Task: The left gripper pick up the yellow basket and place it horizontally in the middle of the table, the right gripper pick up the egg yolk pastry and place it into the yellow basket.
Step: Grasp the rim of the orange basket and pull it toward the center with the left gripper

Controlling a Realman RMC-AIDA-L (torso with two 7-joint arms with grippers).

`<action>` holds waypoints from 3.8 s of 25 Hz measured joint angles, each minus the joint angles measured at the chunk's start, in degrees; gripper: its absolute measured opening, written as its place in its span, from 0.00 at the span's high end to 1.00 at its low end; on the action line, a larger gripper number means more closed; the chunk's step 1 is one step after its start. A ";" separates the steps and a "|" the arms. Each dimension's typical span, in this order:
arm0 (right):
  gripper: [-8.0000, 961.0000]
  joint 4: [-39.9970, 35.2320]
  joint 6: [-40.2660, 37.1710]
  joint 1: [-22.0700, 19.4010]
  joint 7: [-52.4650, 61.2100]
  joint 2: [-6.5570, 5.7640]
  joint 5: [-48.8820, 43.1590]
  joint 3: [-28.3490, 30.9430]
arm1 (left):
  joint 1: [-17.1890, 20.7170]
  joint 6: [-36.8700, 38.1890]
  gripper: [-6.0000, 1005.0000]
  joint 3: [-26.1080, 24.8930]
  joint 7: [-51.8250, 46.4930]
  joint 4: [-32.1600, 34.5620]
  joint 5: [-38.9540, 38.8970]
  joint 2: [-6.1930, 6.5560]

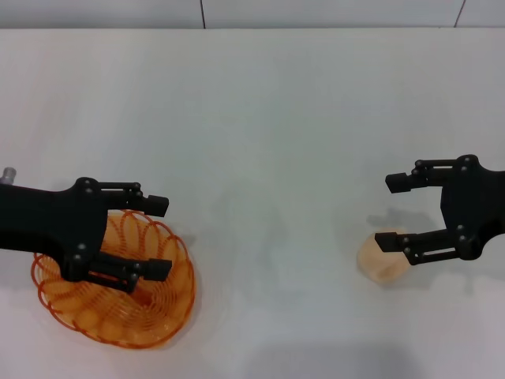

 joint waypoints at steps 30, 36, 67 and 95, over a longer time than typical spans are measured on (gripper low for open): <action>0.17 0.63 0.54 1.81 0.37 -0.02 -1.29 -1.32 | -0.31 -1.12 0.11 -8.85 -16.66 9.93 10.57 2.53; 0.17 0.57 0.55 2.08 1.01 0.00 -1.07 -1.32 | -1.95 -0.77 0.11 -9.07 -23.60 13.09 18.71 3.63; 0.17 0.31 0.63 3.08 2.74 0.09 -1.02 -1.33 | -8.96 -9.55 0.12 -8.66 -35.81 3.23 39.81 1.82; 0.17 0.62 0.63 2.86 2.74 0.09 -0.95 -1.41 | -13.40 -12.48 0.27 0.79 -44.22 -0.93 42.35 0.85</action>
